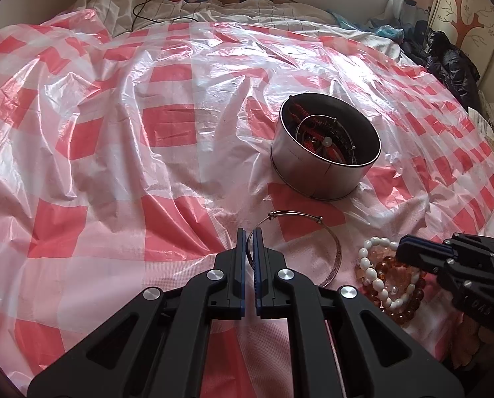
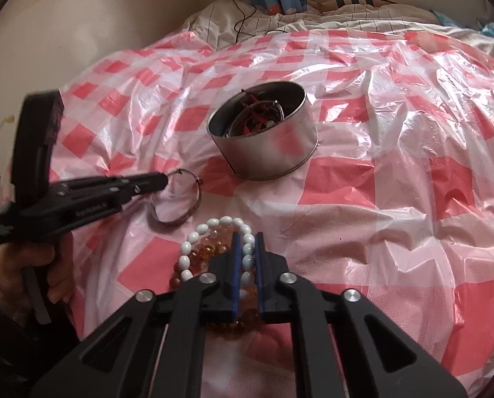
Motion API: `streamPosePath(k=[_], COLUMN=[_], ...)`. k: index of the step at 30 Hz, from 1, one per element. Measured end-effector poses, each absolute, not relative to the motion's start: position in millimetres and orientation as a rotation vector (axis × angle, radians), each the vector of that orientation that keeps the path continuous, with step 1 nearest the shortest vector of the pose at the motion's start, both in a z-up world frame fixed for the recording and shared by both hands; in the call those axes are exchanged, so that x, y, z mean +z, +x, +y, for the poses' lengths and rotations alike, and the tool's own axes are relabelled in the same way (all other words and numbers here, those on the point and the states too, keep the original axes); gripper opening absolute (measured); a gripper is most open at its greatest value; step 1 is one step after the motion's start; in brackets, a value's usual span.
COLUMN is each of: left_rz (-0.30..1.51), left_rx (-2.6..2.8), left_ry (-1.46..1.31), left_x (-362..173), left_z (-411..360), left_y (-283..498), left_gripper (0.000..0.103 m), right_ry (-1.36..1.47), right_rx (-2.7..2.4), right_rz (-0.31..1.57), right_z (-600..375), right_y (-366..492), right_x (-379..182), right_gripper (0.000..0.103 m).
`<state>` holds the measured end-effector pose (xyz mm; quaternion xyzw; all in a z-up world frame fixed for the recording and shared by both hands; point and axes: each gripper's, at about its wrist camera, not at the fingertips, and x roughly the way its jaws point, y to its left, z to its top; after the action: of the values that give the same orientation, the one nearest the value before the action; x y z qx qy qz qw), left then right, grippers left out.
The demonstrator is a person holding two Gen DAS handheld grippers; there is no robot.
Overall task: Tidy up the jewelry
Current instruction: 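Grasp the white-and-amber bead bracelet with the right gripper and lift it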
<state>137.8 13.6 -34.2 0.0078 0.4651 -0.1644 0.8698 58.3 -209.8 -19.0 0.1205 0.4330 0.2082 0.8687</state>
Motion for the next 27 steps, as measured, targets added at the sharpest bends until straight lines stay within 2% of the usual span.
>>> streamPosePath(k=[11,27], left_rz=[0.946,0.889], left_rx=[-0.349,-0.378], left_ry=[0.008,-0.003], left_x=[-26.3,-6.3], left_z=[14.5,1.5], left_y=[134.6,131.5], left_gripper=[0.003,0.003], right_ry=[0.681,0.754], right_rx=[0.597,0.610], right_rz=[0.803,0.731], right_z=[-255.1,-269.3], right_y=[60.7,55.9], right_x=[-9.4,-0.1], right_gripper=[0.008,0.008])
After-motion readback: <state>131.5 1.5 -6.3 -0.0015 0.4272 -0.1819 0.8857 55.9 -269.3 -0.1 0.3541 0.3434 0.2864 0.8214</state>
